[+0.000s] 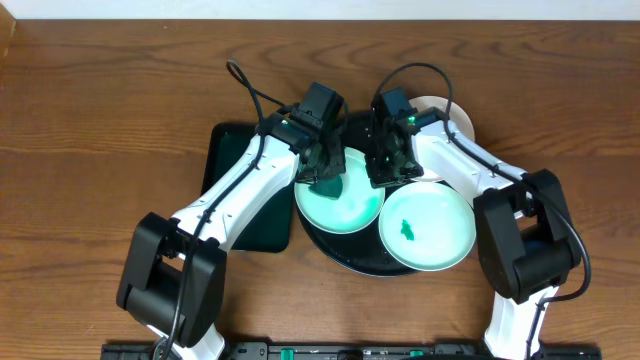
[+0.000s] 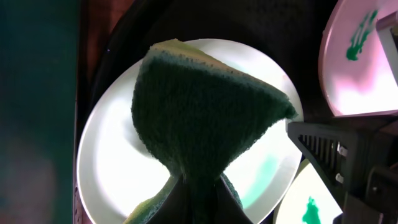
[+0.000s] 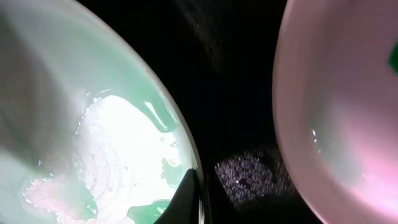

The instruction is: Clean dirty plates on tray and stack at the side

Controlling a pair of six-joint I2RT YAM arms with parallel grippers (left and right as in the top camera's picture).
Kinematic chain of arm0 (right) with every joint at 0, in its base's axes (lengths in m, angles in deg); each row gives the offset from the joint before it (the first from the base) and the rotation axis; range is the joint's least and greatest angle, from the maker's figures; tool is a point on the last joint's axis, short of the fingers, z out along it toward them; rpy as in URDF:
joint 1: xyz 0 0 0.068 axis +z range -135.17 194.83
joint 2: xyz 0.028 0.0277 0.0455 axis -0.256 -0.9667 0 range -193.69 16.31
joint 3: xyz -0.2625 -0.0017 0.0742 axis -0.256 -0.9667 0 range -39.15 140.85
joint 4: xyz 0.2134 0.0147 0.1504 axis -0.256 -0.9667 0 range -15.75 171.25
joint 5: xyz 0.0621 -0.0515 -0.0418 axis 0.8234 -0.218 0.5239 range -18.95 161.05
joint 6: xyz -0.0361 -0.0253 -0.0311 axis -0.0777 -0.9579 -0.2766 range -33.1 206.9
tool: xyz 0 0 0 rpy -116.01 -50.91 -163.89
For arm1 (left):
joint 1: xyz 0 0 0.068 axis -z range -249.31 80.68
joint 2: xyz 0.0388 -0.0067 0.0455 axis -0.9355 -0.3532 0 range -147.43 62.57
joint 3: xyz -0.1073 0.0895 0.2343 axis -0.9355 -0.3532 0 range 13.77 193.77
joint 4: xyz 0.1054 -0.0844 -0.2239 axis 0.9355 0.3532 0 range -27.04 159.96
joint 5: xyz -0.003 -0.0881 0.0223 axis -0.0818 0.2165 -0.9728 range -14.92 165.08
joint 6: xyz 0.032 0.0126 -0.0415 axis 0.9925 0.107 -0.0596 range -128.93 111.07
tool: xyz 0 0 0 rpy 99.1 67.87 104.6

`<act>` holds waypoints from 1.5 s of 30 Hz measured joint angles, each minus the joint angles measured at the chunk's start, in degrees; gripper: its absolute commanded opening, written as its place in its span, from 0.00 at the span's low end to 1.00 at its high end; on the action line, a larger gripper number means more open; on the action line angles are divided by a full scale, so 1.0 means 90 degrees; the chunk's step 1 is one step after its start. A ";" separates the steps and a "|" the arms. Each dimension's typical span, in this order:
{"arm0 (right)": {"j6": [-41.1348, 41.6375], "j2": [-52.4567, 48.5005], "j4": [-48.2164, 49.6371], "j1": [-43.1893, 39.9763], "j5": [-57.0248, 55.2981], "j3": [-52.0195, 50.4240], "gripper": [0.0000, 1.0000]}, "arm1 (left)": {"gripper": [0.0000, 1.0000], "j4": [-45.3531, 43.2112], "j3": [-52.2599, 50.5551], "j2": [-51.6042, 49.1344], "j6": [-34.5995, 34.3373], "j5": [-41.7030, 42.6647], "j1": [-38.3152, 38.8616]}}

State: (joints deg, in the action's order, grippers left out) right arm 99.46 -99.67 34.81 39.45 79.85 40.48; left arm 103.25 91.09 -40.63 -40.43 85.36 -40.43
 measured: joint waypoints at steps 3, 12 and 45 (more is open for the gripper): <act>0.0002 0.0034 -0.0104 -0.0058 0.0080 0.0000 0.01 | 0.07 0.0044 0.0000 0.0000 0.0000 -0.0002 0.0000; 0.0236 0.0204 -0.0236 -0.0092 -0.0146 0.0000 0.01 | 0.07 0.0049 0.0000 0.0000 0.0000 -0.0019 0.0000; 0.0612 0.0211 0.0393 -0.0080 -0.0648 -0.0321 0.01 | 0.07 0.0034 0.0000 -0.0753 0.0000 -0.0214 0.0024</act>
State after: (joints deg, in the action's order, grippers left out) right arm 104.97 -97.77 38.35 38.73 74.01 37.60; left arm 103.55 91.09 -47.40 -40.43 83.44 -40.21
